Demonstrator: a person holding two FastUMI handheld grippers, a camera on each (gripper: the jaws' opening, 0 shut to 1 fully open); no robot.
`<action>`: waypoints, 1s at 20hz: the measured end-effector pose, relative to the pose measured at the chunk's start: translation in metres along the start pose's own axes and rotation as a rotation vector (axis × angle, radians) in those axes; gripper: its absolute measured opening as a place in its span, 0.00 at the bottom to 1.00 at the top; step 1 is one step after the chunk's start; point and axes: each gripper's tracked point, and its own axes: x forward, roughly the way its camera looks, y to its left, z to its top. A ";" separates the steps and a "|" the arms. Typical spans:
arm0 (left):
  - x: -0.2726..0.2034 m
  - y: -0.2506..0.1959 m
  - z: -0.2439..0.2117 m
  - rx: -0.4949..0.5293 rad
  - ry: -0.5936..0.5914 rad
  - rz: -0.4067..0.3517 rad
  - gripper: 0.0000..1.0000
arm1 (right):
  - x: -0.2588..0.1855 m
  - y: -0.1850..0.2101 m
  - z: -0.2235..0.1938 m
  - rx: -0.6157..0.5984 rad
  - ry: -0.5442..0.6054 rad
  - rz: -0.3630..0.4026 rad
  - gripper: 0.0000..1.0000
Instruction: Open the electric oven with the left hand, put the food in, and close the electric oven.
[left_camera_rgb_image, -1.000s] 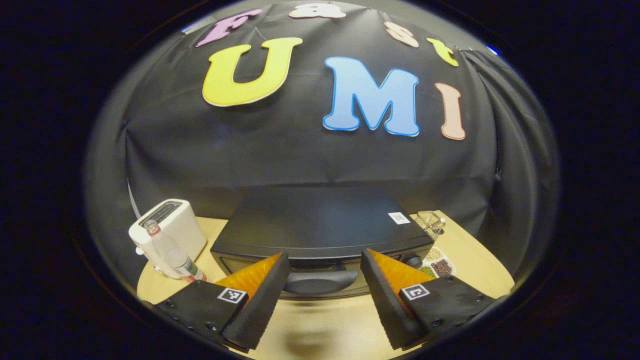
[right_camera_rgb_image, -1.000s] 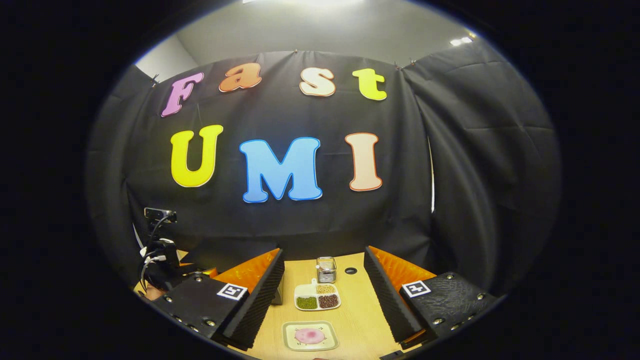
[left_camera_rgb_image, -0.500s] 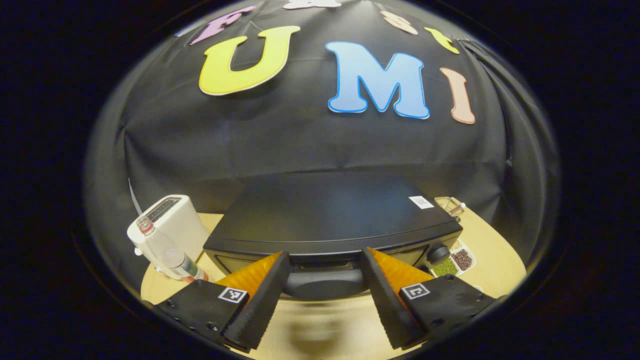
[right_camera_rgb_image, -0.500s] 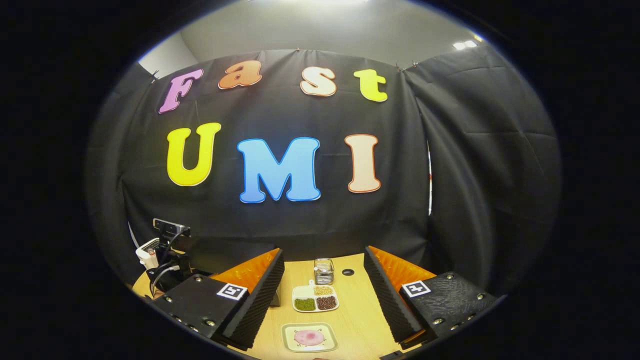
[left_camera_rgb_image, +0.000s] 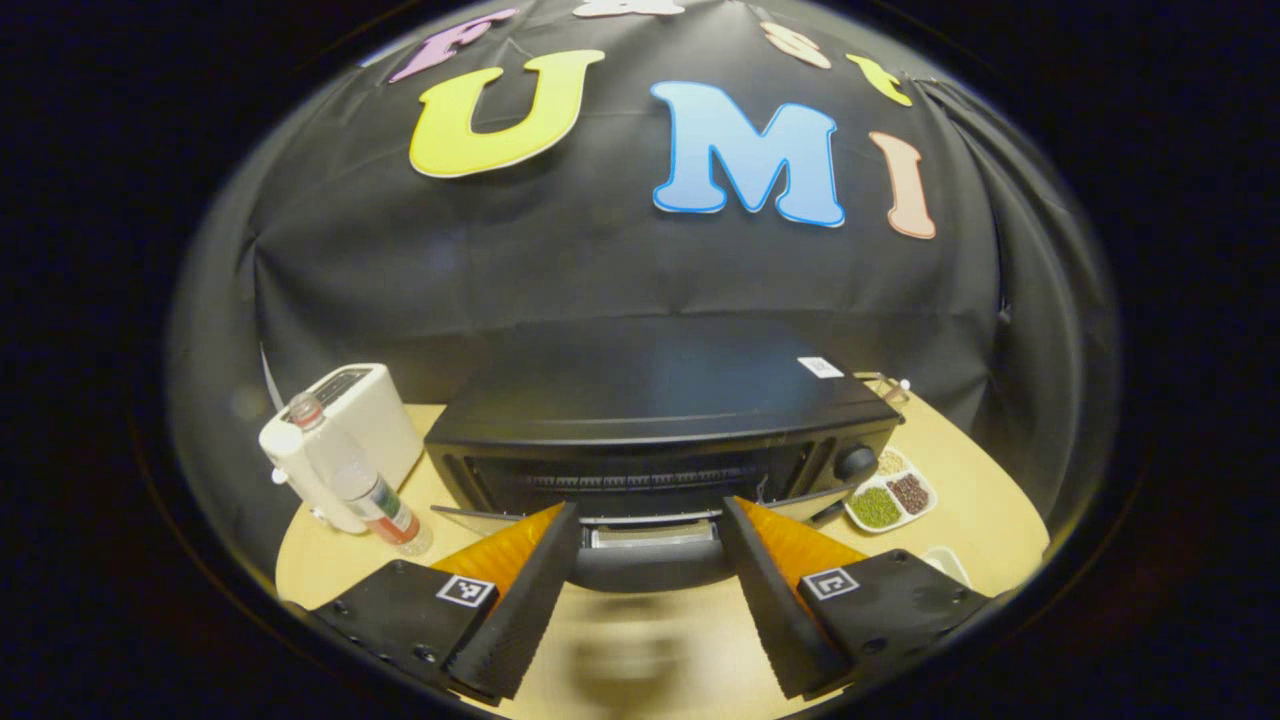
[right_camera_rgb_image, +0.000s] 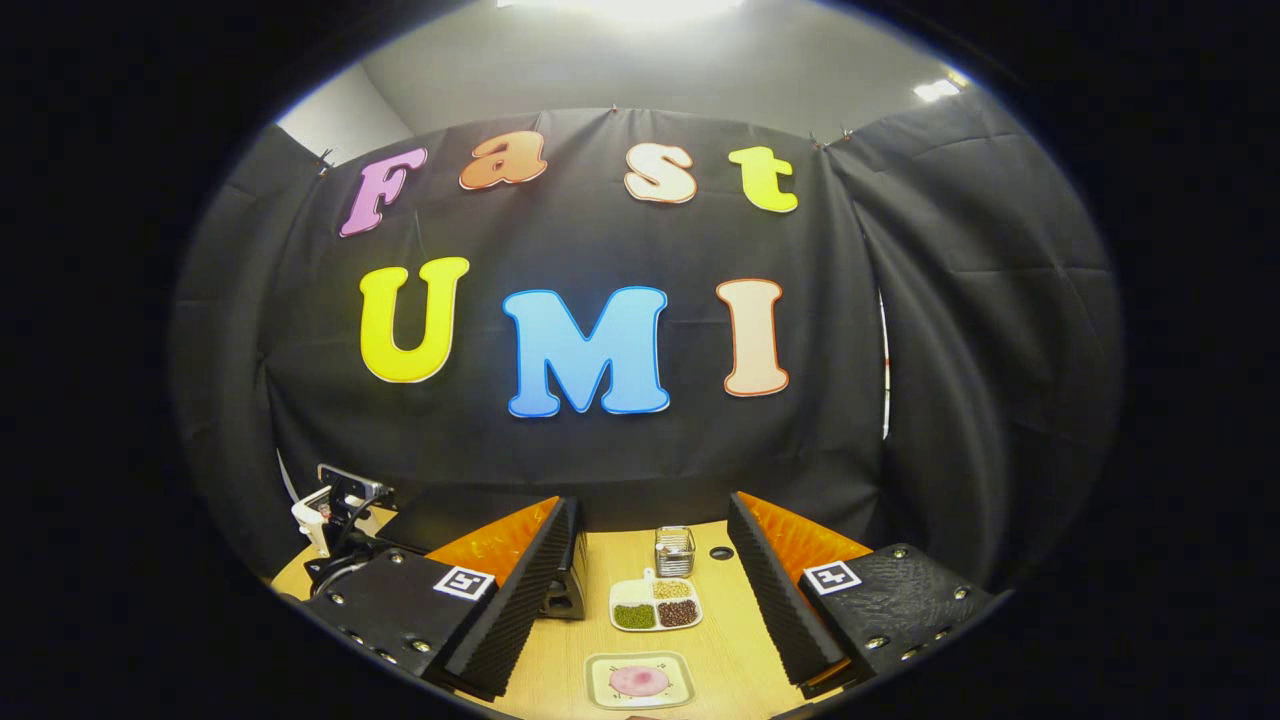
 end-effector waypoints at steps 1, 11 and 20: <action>-0.002 0.000 -0.005 0.006 0.004 -0.004 0.92 | -0.002 0.001 0.000 0.006 0.002 0.008 0.97; -0.026 -0.005 -0.066 -0.004 0.088 -0.008 0.96 | -0.024 -0.009 -0.007 0.025 0.008 -0.011 0.97; -0.024 0.007 -0.109 0.014 0.167 -0.020 0.90 | -0.050 -0.007 -0.027 0.034 0.053 -0.062 0.97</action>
